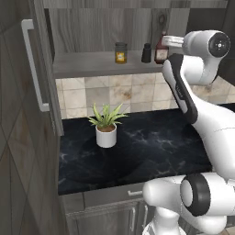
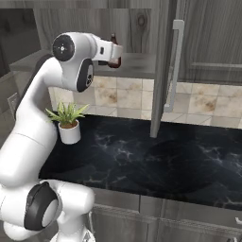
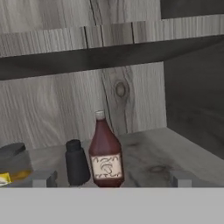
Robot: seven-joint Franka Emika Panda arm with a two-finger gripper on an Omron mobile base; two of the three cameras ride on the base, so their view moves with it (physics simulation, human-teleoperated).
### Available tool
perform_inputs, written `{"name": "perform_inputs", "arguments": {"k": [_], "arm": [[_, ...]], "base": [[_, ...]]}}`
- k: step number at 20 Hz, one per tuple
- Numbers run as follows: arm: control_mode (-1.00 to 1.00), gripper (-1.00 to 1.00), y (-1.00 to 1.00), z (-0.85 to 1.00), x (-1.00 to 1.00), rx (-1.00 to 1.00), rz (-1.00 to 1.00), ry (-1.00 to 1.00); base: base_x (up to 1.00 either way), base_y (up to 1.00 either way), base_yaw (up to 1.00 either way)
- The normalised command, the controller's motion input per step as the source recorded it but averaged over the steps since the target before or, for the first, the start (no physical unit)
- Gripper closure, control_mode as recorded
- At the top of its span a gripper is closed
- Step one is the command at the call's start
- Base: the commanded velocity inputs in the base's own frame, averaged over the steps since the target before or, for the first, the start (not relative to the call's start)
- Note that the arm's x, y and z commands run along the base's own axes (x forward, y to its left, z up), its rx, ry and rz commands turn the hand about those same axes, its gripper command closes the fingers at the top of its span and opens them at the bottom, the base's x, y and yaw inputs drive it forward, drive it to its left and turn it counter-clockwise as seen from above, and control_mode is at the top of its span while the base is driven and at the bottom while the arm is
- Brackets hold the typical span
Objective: Collect the turmeric, ketchup, and shaker from the cabinet and place them next to the stove.
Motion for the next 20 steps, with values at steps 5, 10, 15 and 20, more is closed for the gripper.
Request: {"name": "perform_inputs", "arguments": {"k": [5,10,15,20], "arm": [[-1.00,-1.00,0.02,0.00,0.45,0.00,0.00,0.04],[-1.00,-1.00,0.05,0.00,0.33,0.00,0.00,0.03],[-1.00,-1.00,0.03,0.00,0.29,-0.02,0.00,0.02],[-1.00,-1.00,0.00,0.00,0.36,0.00,0.00,0.02]], "base": [[0.00,0.00,0.00],[0.00,0.00,0.00],[0.00,0.00,0.00],[0.00,0.00,0.00]]}}
